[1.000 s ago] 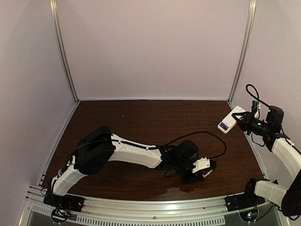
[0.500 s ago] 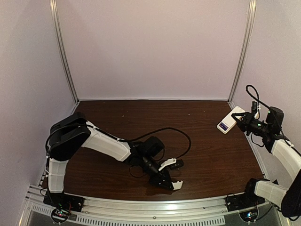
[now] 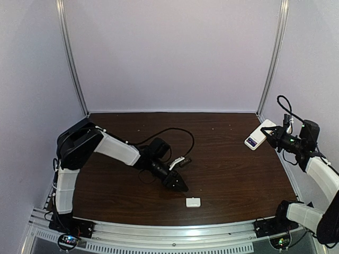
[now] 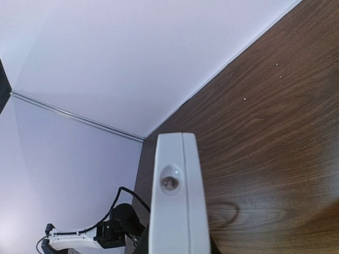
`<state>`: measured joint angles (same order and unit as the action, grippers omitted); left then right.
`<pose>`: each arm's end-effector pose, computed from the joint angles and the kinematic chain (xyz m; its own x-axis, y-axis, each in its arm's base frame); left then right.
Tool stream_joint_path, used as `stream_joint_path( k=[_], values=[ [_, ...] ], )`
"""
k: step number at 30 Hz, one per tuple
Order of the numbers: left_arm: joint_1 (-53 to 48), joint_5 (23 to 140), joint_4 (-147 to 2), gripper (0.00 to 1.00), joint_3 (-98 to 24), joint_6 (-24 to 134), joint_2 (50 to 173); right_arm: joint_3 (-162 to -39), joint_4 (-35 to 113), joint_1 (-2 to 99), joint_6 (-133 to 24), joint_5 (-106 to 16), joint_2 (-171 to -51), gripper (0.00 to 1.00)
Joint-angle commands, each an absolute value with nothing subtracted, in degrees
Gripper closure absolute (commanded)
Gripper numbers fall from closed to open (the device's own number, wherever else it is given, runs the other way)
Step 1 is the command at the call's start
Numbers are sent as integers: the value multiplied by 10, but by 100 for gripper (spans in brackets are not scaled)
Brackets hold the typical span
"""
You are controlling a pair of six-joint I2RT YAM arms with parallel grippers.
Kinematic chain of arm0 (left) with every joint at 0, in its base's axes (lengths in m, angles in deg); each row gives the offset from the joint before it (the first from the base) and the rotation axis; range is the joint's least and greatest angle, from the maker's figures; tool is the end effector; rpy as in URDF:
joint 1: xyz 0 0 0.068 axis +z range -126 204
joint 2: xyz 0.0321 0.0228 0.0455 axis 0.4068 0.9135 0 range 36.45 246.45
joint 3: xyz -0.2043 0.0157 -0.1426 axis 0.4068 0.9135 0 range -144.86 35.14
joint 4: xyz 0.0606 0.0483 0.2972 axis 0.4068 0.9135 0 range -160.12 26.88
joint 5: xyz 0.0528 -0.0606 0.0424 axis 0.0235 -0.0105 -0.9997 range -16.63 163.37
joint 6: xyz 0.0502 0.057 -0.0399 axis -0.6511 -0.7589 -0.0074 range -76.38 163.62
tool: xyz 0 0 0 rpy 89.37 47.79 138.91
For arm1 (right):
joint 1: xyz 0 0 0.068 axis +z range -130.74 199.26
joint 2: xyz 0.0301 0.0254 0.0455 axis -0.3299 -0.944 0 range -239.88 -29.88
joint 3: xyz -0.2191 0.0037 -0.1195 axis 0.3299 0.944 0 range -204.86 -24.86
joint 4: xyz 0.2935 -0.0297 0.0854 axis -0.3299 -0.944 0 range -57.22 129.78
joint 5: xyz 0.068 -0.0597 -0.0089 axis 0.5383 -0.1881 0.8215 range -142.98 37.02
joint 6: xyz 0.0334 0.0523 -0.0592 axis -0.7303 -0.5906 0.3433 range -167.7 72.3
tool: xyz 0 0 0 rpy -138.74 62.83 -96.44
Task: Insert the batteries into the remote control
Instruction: Place the battery cover at the center of the board, then adjust the battery cover at the center of the board.
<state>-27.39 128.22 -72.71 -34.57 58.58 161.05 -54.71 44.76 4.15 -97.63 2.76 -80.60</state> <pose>0.2299 -0.3871 0.0127 -0.6736 0.6054 -0.4239 0.6087 0.1291 -0.7828 0.2824 -0.0115 0.2189 -0.6452 0.6205 -0.4458 -0.1971 0.4286 0.8817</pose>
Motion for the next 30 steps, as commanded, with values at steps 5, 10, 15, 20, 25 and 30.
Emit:
stream_joint_path(
  k=[5,10,15,20,25,30],
  values=[
    [-288,1047,-687,42,-277,590,1487,-548,457,45,-967,35,-795,100],
    [-404,965,-620,48,-271,545,1443,-546,447,53,-961,33,-789,100],
    [-466,984,-639,61,-265,550,1459,-546,440,57,-961,34,-781,100],
    [-485,961,-644,66,-284,559,1494,-548,436,58,-961,34,-777,100],
    [-485,917,-646,66,-300,568,1519,-551,434,59,-960,34,-779,100],
    [-467,900,-647,67,-302,571,1528,-550,434,60,-958,32,-782,100]
  ],
)
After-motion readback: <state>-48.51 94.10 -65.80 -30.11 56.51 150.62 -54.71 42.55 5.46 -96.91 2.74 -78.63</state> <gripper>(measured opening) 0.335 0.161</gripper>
